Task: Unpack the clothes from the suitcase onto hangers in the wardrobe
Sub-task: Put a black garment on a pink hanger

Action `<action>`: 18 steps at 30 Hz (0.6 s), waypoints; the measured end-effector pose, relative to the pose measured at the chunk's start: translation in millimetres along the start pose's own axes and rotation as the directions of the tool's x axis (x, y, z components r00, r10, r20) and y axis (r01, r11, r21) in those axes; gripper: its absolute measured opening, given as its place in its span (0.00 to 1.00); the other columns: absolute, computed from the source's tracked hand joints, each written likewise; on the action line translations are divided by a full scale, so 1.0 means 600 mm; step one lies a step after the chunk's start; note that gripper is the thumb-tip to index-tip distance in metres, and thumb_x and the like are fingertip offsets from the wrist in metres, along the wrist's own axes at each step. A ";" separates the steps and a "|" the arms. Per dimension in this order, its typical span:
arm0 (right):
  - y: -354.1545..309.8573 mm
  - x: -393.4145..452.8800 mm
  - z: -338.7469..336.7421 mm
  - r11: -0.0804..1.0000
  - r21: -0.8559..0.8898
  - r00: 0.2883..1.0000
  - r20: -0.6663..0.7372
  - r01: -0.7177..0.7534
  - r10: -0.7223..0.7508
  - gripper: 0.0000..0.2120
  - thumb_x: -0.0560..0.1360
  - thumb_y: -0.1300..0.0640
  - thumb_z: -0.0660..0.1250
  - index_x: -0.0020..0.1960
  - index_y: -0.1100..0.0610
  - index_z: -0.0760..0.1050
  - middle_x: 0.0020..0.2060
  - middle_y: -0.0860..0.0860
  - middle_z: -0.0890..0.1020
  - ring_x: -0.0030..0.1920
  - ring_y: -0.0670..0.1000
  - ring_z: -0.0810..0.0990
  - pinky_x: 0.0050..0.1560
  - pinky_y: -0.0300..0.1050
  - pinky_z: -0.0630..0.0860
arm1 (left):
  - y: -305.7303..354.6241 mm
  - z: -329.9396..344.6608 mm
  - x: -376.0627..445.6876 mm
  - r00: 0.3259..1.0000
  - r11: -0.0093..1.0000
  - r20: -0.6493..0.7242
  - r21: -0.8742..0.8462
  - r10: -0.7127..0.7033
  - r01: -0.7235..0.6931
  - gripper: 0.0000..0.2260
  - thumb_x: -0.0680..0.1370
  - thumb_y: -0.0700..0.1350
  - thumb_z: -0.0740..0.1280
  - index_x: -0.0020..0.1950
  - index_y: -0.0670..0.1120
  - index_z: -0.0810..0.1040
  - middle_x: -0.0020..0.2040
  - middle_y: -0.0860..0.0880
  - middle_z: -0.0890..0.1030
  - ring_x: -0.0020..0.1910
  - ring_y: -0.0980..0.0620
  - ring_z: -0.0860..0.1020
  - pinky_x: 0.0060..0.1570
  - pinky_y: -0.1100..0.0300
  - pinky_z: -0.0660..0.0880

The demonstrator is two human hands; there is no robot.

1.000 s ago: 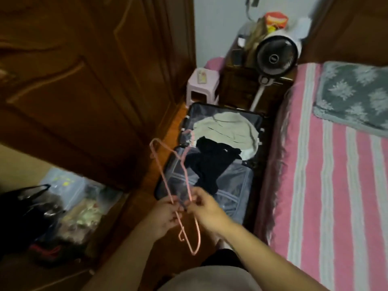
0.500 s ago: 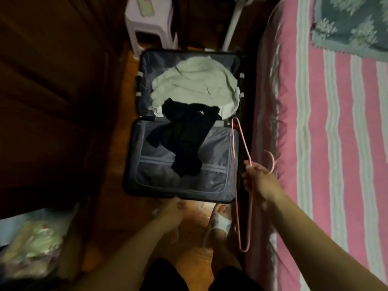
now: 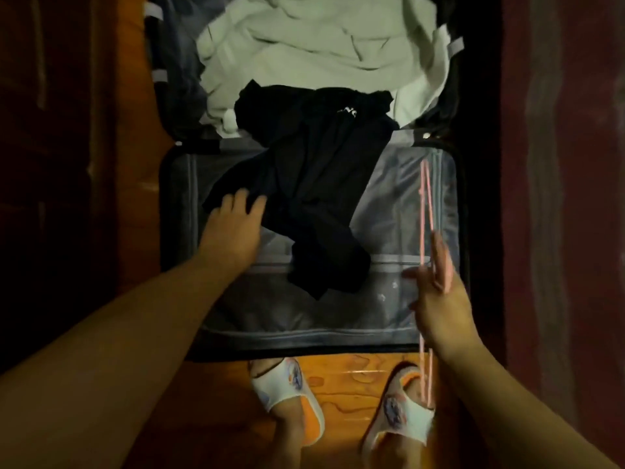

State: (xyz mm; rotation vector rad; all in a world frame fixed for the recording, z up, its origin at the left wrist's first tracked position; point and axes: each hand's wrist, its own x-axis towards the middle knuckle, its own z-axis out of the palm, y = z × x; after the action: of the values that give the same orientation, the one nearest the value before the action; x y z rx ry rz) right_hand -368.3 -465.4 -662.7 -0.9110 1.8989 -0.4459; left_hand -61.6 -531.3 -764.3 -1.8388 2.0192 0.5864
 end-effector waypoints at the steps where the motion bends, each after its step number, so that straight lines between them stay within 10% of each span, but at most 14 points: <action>1: 0.005 0.015 0.020 0.984 -0.157 0.997 0.009 0.081 -0.081 0.31 0.82 0.64 0.59 0.76 0.36 0.60 0.49 0.50 0.80 0.42 0.54 0.79 0.44 0.54 0.78 | -0.006 0.010 0.030 0.999 0.999 -0.016 0.013 0.033 -0.033 0.34 0.78 0.50 0.70 0.80 0.48 0.60 0.76 0.36 0.60 0.72 0.33 0.62 0.67 0.39 0.65; 7: 0.019 0.101 0.194 0.837 -0.527 0.986 0.148 0.144 -0.077 0.32 0.75 0.47 0.72 0.75 0.51 0.67 0.64 0.56 0.71 0.59 0.62 0.76 0.56 0.53 0.75 | 0.003 0.044 0.070 0.957 0.956 -0.225 -0.188 0.182 -0.226 0.15 0.72 0.39 0.70 0.58 0.40 0.78 0.69 0.37 0.71 0.66 0.33 0.69 0.60 0.37 0.71; 12: 0.007 0.083 0.184 0.826 -0.561 0.997 0.023 -0.053 0.080 0.21 0.78 0.62 0.61 0.69 0.50 0.75 0.56 0.62 0.82 0.56 0.66 0.79 0.54 0.54 0.75 | -0.021 0.026 -0.070 0.895 0.836 -0.208 -0.323 0.394 -0.443 0.09 0.69 0.42 0.63 0.48 0.44 0.75 0.50 0.42 0.78 0.45 0.38 0.79 0.42 0.47 0.77; 15: -0.003 0.025 0.122 0.755 -0.646 0.994 -0.056 -0.110 0.097 0.11 0.79 0.58 0.61 0.59 0.53 0.78 0.50 0.61 0.83 0.52 0.65 0.81 0.50 0.54 0.76 | -0.024 -0.007 -0.148 0.889 0.906 0.286 -0.340 0.357 -0.254 0.08 0.77 0.51 0.65 0.52 0.49 0.76 0.52 0.44 0.81 0.52 0.41 0.80 0.49 0.51 0.77; 18: 0.005 -0.045 0.077 0.582 -0.812 0.979 0.080 -0.044 0.186 0.10 0.79 0.53 0.60 0.57 0.51 0.77 0.52 0.54 0.83 0.53 0.59 0.82 0.50 0.49 0.77 | 0.025 -0.043 -0.182 0.551 0.945 0.769 -0.285 0.324 -0.158 0.20 0.80 0.58 0.62 0.69 0.51 0.72 0.70 0.46 0.74 0.67 0.44 0.73 0.67 0.46 0.67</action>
State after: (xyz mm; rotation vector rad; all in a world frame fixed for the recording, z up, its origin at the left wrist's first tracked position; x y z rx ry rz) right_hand -322.0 -440.1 -670.4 -1.3342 1.9863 0.6556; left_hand -64.9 -450.8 -684.9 -0.9978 1.5663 1.4353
